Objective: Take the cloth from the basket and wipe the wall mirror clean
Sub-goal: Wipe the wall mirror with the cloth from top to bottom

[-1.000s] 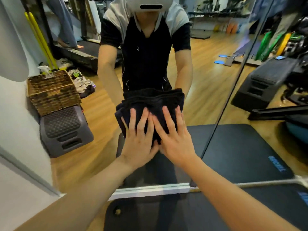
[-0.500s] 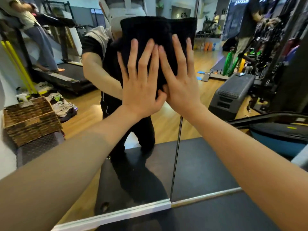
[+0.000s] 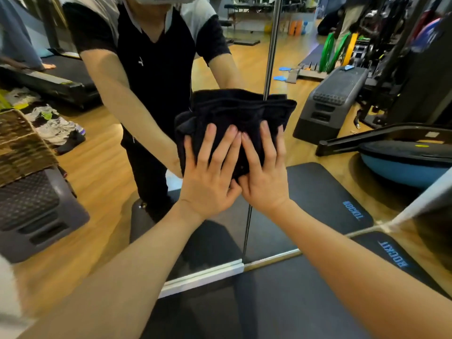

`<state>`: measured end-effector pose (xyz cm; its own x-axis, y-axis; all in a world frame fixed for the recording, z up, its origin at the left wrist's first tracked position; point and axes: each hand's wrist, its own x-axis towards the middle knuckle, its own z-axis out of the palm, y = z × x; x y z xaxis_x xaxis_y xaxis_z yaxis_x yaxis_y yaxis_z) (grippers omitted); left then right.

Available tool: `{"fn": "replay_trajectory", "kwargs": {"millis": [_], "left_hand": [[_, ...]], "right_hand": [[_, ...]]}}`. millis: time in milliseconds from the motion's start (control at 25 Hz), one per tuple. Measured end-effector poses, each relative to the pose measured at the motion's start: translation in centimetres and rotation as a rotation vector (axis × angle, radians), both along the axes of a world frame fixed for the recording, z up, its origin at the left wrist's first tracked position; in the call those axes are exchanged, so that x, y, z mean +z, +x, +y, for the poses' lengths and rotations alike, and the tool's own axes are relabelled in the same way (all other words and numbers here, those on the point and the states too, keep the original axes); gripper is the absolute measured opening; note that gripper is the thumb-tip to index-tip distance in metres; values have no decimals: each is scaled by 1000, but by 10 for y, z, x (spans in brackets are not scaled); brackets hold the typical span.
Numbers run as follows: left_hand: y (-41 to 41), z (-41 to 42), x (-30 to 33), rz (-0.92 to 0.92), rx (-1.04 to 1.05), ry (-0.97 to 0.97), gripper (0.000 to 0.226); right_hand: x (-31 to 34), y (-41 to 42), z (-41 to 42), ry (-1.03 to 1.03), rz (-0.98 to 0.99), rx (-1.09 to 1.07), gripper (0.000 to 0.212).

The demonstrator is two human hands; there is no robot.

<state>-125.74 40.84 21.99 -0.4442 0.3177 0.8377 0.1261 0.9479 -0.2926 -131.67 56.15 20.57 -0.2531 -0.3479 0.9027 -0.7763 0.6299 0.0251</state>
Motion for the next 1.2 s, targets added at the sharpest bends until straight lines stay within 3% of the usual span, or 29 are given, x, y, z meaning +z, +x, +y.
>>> {"fn": "replay_trajectory", "kwargs": {"millis": [160,280,600,760,960,1200], "left_hand": [[10,-8,-25,-35,12,6,65],[23,-24,-19,-23,15,14,58],[110,-166,-12,-109,98,44,64],[166,-262,-8,-152,141,54,83],[229,-376,-8,-191,157,47,80],[297,-492,-23,-164,309,15,80]], "right_hand": [[-29,17,-14,-47,-91,35,57],[-25,37,-43,-96,-170,7,63],[-19,114,-183,-40,-234,75,72],[-20,157,-280,-66,-223,114,71],[-25,217,-394,-93,-260,151,69],[-31,281,-509,-110,-255,231,85]]}}
